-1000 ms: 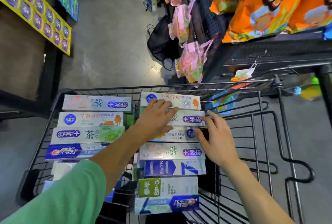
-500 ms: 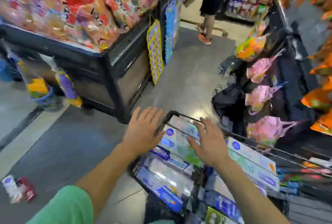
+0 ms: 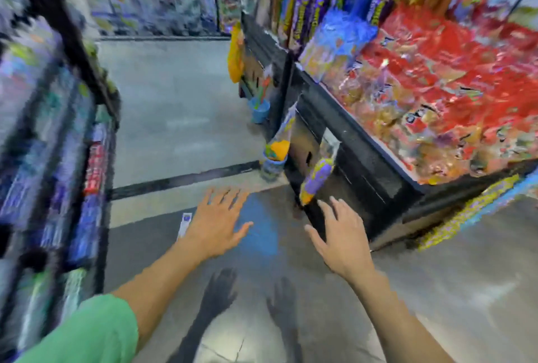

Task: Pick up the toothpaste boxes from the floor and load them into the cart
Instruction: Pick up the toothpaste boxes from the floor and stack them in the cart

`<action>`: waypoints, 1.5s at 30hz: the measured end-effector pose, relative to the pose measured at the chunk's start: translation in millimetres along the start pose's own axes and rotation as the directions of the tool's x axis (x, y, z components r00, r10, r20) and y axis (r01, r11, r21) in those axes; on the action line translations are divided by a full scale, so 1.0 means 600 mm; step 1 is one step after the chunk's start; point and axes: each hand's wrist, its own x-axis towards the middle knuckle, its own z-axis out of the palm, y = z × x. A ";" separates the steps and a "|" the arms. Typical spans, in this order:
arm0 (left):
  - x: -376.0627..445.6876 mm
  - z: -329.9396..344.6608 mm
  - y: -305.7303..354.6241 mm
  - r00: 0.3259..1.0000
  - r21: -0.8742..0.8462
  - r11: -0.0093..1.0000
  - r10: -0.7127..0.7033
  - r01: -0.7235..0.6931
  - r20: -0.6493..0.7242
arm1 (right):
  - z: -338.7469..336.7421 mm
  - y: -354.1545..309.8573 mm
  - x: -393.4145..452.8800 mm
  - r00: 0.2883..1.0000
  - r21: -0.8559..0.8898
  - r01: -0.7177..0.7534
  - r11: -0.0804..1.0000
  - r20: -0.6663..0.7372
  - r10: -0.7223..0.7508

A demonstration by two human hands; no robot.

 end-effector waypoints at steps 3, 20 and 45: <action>-0.020 0.014 -0.111 0.985 0.000 0.986 -0.168 0.168 0.027 | 0.036 -0.083 0.106 0.991 0.037 0.114 0.993 0.068 -0.116; 0.222 0.143 -0.572 0.826 0.044 0.841 -0.539 0.539 0.164 | 0.330 -0.428 0.686 0.842 0.178 0.404 0.897 0.311 -0.441; 0.185 1.279 -0.709 0.583 -0.161 0.602 -0.617 0.782 0.528 | 1.434 -0.422 0.597 0.720 0.118 0.255 0.960 0.639 -0.270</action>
